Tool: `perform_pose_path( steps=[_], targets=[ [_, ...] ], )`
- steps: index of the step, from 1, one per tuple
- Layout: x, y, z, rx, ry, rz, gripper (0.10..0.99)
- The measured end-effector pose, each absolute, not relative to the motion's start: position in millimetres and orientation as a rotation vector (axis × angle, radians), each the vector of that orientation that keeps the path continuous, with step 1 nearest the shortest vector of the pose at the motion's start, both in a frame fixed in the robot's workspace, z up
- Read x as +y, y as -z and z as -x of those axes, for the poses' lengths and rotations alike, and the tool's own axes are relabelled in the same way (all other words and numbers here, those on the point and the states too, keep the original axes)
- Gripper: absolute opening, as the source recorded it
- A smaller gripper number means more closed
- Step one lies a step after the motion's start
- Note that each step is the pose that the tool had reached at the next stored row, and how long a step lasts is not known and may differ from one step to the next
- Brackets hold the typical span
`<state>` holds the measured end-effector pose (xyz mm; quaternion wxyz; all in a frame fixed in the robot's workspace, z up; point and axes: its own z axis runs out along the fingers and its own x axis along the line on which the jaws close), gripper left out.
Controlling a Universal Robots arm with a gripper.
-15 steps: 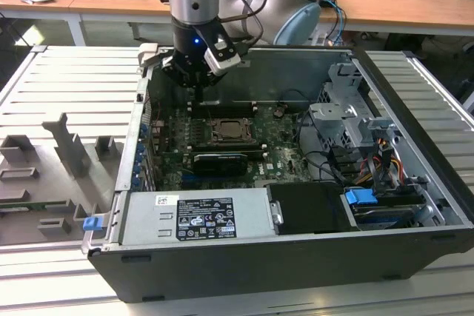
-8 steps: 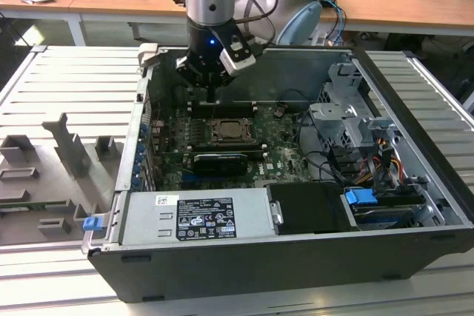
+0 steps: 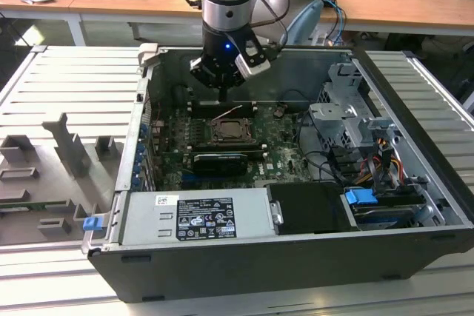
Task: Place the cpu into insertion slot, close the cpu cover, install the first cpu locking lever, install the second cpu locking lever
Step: 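Install the first cpu locking lever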
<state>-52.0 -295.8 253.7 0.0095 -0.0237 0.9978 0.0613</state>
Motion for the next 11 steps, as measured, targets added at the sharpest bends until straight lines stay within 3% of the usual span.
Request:
perform_pose_path(
  steps=[11],
  targets=[
    [-295.8,-235.7,41.8,3.117,-0.183,0.099,0.106]
  ],
)
